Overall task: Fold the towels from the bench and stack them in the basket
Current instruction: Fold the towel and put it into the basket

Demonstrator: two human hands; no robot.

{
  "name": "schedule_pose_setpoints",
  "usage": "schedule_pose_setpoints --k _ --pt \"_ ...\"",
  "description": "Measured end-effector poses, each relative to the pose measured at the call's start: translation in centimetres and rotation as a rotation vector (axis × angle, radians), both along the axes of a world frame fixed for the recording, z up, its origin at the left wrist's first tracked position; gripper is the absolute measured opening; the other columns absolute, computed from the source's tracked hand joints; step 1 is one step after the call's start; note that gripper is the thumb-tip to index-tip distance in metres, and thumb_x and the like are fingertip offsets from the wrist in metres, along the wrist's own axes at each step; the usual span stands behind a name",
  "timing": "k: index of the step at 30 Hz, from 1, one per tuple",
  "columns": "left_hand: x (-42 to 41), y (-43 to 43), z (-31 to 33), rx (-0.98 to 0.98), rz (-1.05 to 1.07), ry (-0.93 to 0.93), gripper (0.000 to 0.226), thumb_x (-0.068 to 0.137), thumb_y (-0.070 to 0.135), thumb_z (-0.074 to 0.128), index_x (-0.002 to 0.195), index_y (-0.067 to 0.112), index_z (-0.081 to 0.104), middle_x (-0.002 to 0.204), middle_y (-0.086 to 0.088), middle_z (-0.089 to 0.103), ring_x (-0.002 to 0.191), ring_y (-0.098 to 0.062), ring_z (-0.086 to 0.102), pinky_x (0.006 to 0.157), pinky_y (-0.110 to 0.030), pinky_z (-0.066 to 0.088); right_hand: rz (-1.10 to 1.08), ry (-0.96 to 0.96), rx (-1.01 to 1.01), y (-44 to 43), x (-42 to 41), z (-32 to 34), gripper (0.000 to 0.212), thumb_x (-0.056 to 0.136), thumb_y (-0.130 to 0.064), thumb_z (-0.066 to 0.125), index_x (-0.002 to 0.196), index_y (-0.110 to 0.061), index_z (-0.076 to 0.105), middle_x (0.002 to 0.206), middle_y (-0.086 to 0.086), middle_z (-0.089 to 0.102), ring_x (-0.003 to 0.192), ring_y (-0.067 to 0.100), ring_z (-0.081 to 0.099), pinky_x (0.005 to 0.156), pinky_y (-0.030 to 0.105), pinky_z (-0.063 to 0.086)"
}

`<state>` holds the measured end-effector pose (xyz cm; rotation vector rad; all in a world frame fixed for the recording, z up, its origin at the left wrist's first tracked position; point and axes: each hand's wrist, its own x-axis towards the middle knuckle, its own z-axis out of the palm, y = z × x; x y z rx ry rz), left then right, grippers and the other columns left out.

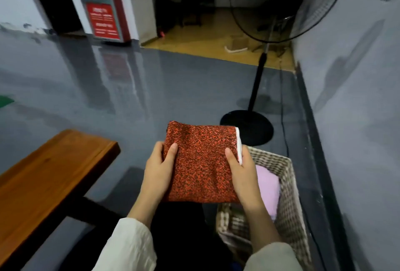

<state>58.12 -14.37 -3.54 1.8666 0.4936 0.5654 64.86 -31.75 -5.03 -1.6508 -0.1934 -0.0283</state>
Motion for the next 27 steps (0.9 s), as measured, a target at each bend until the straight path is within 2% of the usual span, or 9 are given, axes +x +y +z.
schedule_pose_setpoints --k 3,4,7,11,12,14,17,21,27 --pt "2.0 -2.7 -0.5 0.024 -0.109 0.003 0.021 0.094 0.035 0.055 0.086 0.016 0.058 0.079 0.002 0.065 0.07 0.002 0.055 0.072 -0.026 0.043 -0.082 0.037 -0.038 -3.6 0.4 -0.5 0.022 0.096 -0.029 0.056 0.115 -0.018 0.059 0.101 -0.01 0.068 0.096 0.007 0.063 0.088 0.013 0.045" --pt "2.6 -3.6 -0.7 0.029 -0.141 0.008 0.021 0.094 0.036 0.056 0.086 0.017 0.059 0.079 0.001 0.065 0.069 0.001 0.055 0.071 -0.025 0.043 -0.115 0.05 -0.058 -4.7 0.7 -0.9 0.022 0.096 -0.031 0.055 0.114 -0.019 0.059 0.1 -0.01 0.068 0.094 0.006 0.063 0.089 0.014 0.046" --pt "4.4 -6.1 -1.3 0.056 -0.222 0.035 0.019 0.093 0.038 0.057 0.084 0.021 0.058 0.075 0.003 0.064 0.067 0.001 0.055 0.067 -0.021 0.042 -0.225 0.069 -0.076 -7.6 1.2 -1.9 0.024 0.093 -0.039 0.057 0.112 -0.024 0.061 0.1 -0.006 0.069 0.096 0.013 0.065 0.094 0.043 0.049" --pt "6.6 -9.0 -2.9 0.108 -0.317 0.084 0.017 0.095 0.035 0.055 0.088 0.019 0.058 0.077 0.003 0.063 0.07 -0.002 0.057 0.066 -0.015 0.04 -0.315 0.081 -0.111 -11.0 1.7 -2.9 0.011 0.095 -0.037 0.055 0.105 -0.034 0.058 0.1 -0.011 0.065 0.095 0.006 0.061 0.093 0.033 0.048" --pt "7.2 -9.6 -3.3 0.119 -0.34 0.1 0.014 0.095 0.032 0.054 0.091 0.02 0.058 0.08 0.003 0.064 0.073 -0.004 0.057 0.067 -0.015 0.04 -0.334 0.084 -0.121 -11.7 2.0 -3.4 0.016 0.093 -0.04 0.054 0.106 -0.031 0.058 0.1 -0.007 0.065 0.096 0.01 0.061 0.093 0.036 0.049" --pt "8.4 -10.8 -4.3 0.134 -0.386 0.127 0.009 0.096 0.028 0.054 0.093 0.02 0.058 0.081 0.002 0.064 0.074 -0.006 0.057 0.067 -0.02 0.04 -0.37 0.098 -0.149 -12.8 2.5 -4.2 0.044 0.086 -0.054 0.05 0.112 -0.02 0.057 0.105 0.003 0.066 0.099 0.022 0.061 0.093 0.047 0.048" --pt "10.0 -12.3 -5.8 0.154 -0.442 0.175 0.008 0.096 0.027 0.054 0.095 0.02 0.058 0.082 0.003 0.063 0.077 -0.008 0.058 0.067 -0.025 0.041 -0.39 0.149 -0.15 -14.2 3.2 -5.9 0.064 0.081 -0.065 0.047 0.121 -0.015 0.052 0.112 0.009 0.063 0.106 0.028 0.059 0.095 0.049 0.047" --pt "12.2 -13.9 -7.9 0.142 -0.464 0.234 0.015 0.095 0.028 0.054 0.107 0.02 0.059 0.094 0.006 0.065 0.088 -0.012 0.06 0.073 -0.026 0.039 -0.411 0.209 -0.13 -16.0 4.8 -7.9 0.037 0.094 -0.044 0.053 0.118 -0.016 0.056 0.101 -0.003 0.065 0.096 0.015 0.06 0.085 0.036 0.047" --pt "15.5 -15.1 -10.9 0.154 -0.416 0.34 0.021 0.094 0.031 0.056 0.109 0.016 0.058 0.098 -0.002 0.066 0.09 -0.02 0.061 0.079 -0.034 0.046 -0.396 0.287 -0.176 -17.2 7.9 -11.0 0.041 0.094 -0.043 0.052 0.125 -0.017 0.052 0.094 -0.009 0.062 0.087 0.006 0.058 0.081 0.033 0.048"
